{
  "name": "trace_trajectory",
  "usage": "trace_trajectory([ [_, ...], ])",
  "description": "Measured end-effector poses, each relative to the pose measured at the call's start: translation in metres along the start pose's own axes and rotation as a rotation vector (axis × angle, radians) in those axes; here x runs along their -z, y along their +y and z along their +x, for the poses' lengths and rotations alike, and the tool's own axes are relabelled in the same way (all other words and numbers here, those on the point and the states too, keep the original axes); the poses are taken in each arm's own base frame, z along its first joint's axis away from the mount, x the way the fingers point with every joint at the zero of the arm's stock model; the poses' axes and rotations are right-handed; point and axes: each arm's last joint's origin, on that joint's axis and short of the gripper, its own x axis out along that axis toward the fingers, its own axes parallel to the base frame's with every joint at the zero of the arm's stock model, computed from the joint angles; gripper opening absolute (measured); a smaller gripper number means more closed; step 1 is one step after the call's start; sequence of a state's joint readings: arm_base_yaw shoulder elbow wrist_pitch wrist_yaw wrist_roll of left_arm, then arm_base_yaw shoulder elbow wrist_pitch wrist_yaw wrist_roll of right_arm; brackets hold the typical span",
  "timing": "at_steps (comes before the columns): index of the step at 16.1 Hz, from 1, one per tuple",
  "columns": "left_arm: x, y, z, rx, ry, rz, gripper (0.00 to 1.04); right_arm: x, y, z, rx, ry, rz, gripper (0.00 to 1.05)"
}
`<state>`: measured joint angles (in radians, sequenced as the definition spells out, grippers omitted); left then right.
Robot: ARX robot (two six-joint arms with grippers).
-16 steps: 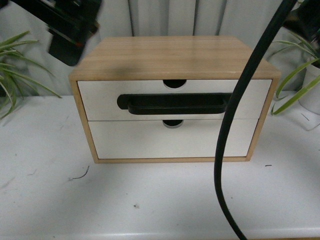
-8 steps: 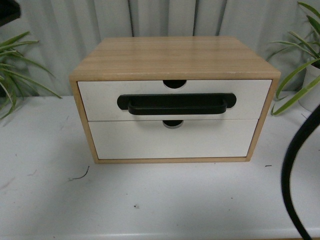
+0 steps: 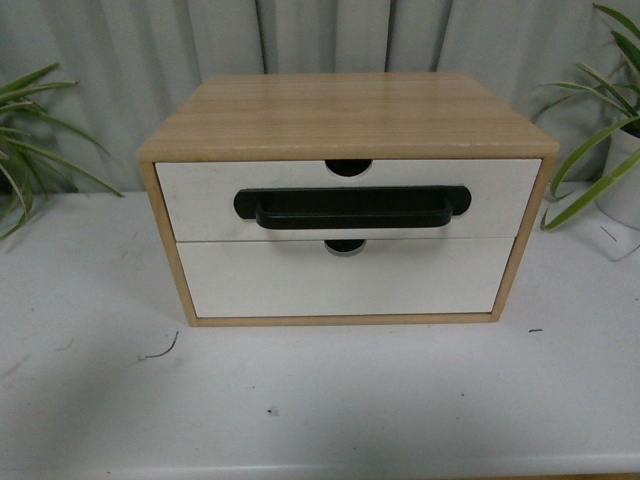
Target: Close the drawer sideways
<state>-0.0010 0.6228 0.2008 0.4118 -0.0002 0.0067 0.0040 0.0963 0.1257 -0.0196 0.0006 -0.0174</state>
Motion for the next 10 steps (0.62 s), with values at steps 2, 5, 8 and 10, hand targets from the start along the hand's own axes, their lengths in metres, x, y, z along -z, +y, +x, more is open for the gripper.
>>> trace_trajectory([
  [2, 0.007, 0.000, -0.008, -0.001, -0.017, -0.003, 0.02, 0.010, 0.000, 0.001, -0.001, 0.024, 0.003, 0.02],
  [5, 0.021, 0.000, -0.017, 0.000, -0.005, -0.003, 0.02, 0.015, 0.000, 0.000, -0.001, 0.010, 0.003, 0.02],
  [8, 0.028, 0.000, -0.025, 0.000, -0.008, -0.003, 0.02, 0.020, 0.000, 0.000, -0.001, 0.011, 0.003, 0.02],
  [10, 0.033, 0.000, -0.029, 0.000, -0.004, -0.003, 0.02, 0.030, 0.001, 0.000, -0.001, 0.008, 0.003, 0.02],
])
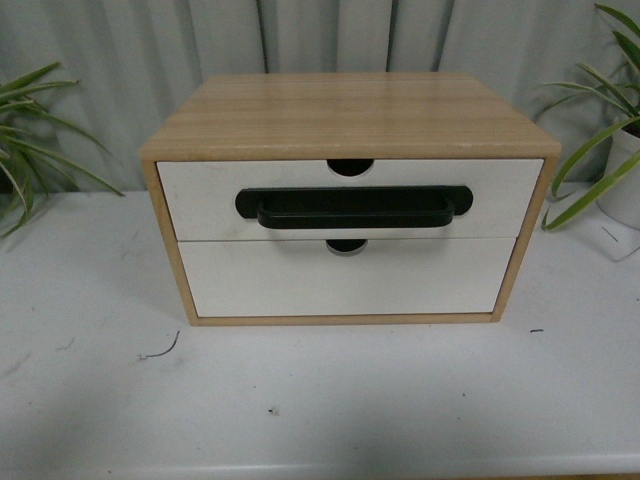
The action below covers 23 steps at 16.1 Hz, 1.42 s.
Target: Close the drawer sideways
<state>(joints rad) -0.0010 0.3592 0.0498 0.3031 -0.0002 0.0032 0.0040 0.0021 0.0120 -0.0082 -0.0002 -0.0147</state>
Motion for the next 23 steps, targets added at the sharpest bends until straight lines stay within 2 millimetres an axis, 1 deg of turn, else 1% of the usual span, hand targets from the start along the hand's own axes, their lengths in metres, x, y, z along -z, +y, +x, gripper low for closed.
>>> trace_trajectory([
  [3, 0.003, 0.000, -0.005, 0.000, -0.026, 0.000, 0.02, -0.001, 0.000, 0.000, 0.000, -0.003, 0.001, 0.02],
  [4, 0.009, 0.000, -0.006, 0.000, -0.005, 0.000, 0.02, -0.001, 0.000, 0.000, 0.000, -0.003, 0.001, 0.02],
  [10, 0.008, 0.000, -0.013, 0.000, -0.020, 0.000, 0.02, -0.001, 0.000, 0.000, 0.000, -0.004, 0.000, 0.02],
  [11, 0.014, 0.000, -0.018, 0.000, 0.028, 0.000, 0.02, -0.001, 0.000, 0.000, 0.000, -0.003, 0.000, 0.02],
  [12, 0.011, 0.000, -0.024, 0.000, -0.012, 0.000, 0.02, -0.001, 0.000, 0.000, 0.000, -0.003, 0.001, 0.02],
  [13, 0.009, 0.000, -0.024, -0.002, -0.023, 0.000, 0.02, -0.001, 0.000, 0.000, 0.000, -0.005, 0.000, 0.02],
  [14, 0.012, 0.000, -0.024, -0.002, -0.001, 0.000, 0.02, -0.001, 0.000, 0.000, 0.000, -0.004, 0.000, 0.02],
  [18, 0.012, 0.000, -0.024, 0.000, -0.008, 0.000, 0.02, -0.001, 0.000, 0.000, 0.000, -0.004, 0.000, 0.02],
  [19, 0.012, 0.000, -0.024, 0.000, -0.008, -0.002, 0.15, -0.001, 0.000, 0.000, 0.000, -0.004, 0.000, 0.13],
  [23, 0.012, 0.000, -0.024, 0.000, -0.007, -0.002, 0.69, -0.001, 0.000, 0.000, 0.000, -0.004, 0.000, 0.68],
])
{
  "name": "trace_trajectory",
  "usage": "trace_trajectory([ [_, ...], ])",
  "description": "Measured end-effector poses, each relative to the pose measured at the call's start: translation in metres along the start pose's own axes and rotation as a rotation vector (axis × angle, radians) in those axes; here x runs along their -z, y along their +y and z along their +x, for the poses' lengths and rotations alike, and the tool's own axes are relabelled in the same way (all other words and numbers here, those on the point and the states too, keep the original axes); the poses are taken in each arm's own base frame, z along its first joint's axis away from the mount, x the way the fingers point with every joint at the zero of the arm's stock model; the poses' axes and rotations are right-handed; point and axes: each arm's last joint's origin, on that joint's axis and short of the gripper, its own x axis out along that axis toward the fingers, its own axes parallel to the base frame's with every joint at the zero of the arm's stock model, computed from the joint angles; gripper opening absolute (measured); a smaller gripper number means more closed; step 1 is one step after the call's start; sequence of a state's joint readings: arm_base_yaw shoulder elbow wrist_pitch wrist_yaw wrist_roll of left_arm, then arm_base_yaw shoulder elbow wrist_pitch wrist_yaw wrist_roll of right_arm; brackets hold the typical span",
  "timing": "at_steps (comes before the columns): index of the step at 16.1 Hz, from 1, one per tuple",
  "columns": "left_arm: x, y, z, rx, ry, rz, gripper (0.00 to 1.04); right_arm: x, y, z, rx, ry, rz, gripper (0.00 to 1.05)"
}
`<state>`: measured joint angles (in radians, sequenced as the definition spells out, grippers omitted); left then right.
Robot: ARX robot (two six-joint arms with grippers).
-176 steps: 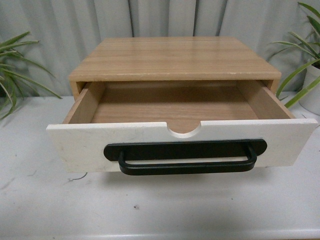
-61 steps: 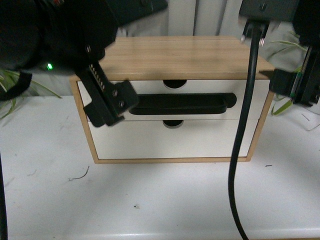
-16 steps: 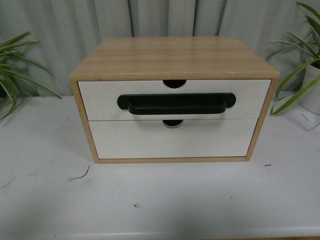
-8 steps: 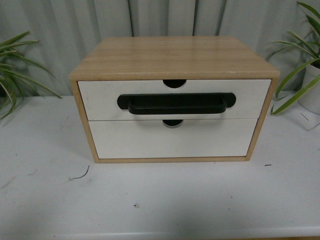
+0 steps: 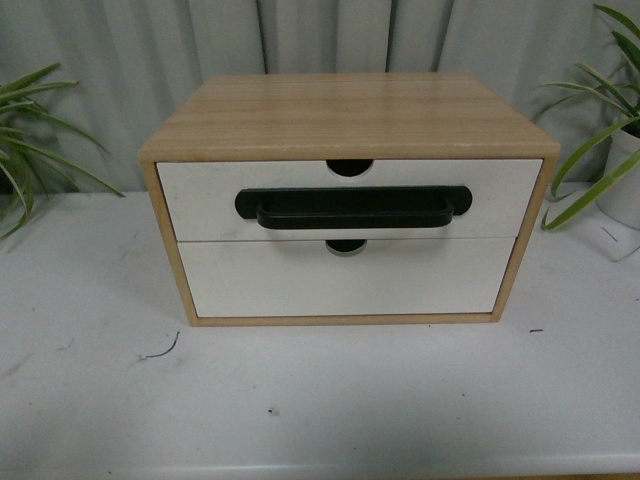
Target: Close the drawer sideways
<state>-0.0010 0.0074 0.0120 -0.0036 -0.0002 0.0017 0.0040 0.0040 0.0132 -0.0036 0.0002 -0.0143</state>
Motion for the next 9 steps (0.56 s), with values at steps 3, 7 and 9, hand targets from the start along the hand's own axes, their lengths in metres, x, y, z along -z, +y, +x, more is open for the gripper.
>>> trace_trajectory([
  [3, 0.0000, 0.0000, 0.0000, 0.000, 0.000, 0.001, 0.99, 0.0000, 0.0000, 0.0000, 0.000, 0.000, 0.000, 0.99],
  [7, 0.0000, 0.0000, 0.0000, 0.000, 0.000, 0.000, 0.98, 0.0000, 0.0000, 0.0000, 0.000, 0.000, 0.000, 0.98],
  [9, 0.0000, 0.0000, 0.0000, 0.000, 0.000, 0.000, 0.98, 0.0000, 0.0000, 0.0000, 0.000, 0.000, 0.000, 0.98],
])
